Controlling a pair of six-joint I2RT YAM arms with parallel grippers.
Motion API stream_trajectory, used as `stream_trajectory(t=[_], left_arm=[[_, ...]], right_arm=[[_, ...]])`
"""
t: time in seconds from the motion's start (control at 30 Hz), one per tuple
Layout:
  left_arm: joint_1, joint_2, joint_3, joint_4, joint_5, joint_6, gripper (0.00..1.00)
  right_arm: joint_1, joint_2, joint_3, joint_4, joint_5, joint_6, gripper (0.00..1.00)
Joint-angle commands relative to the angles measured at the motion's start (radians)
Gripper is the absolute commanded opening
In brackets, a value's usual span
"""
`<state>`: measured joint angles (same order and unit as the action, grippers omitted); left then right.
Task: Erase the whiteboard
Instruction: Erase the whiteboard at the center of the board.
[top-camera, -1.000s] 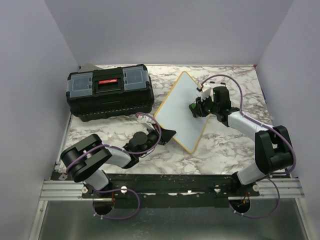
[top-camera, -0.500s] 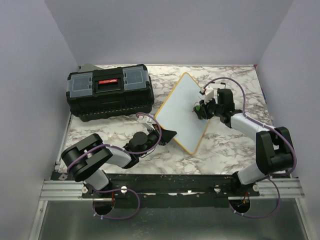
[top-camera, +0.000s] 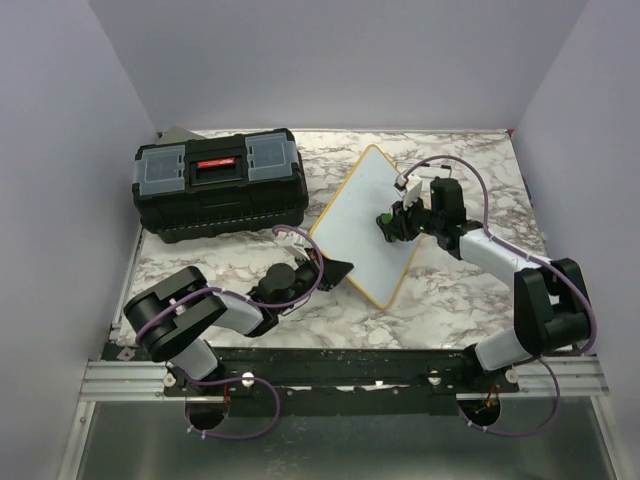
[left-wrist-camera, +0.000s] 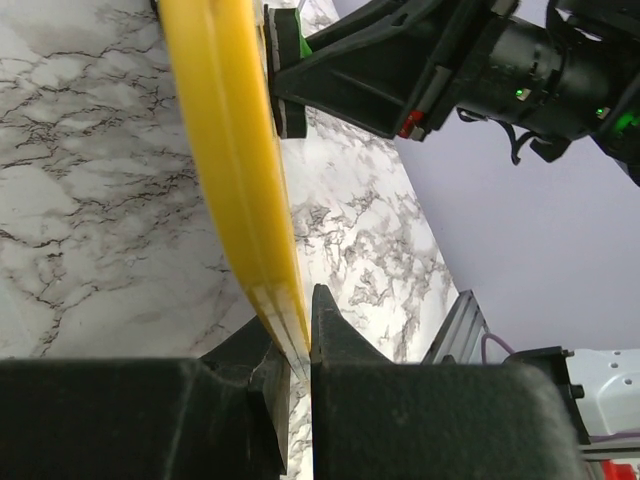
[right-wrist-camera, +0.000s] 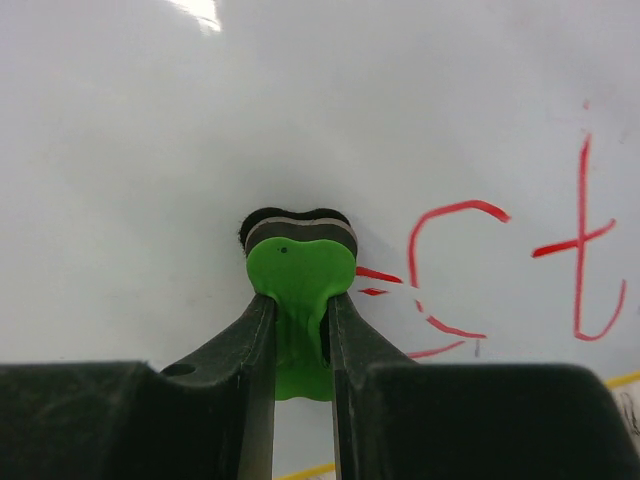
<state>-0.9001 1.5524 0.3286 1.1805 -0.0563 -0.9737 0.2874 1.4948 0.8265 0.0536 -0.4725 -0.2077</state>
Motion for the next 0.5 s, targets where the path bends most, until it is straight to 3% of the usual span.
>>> stream_trajectory(t=[0.0, 0.23, 0.33, 0.47], left_arm=[[-0.023, -0.063, 0.002, 0.232, 0.164, 0.007, 0.00], [-0.017, -0.077, -0.016, 0.245, 0.151, -0.005, 0.00], [-0.016, -0.083, -0.012, 0.237, 0.127, -0.010, 0.00], [-0.013, -0.105, 0.011, 0.197, 0.090, -0.006, 0.00]], right_arm=[[-0.052, 0.038, -0.014, -0.030, 0.039, -0.020, 0.01], [-0.046, -0.055, -0.076, -0.182, -0.260, -0.170, 0.01], [-0.041, -0.092, -0.093, -0.164, -0.259, -0.153, 0.01], [-0.044, -0.132, -0.065, -0.141, -0.150, -0.077, 0.01]])
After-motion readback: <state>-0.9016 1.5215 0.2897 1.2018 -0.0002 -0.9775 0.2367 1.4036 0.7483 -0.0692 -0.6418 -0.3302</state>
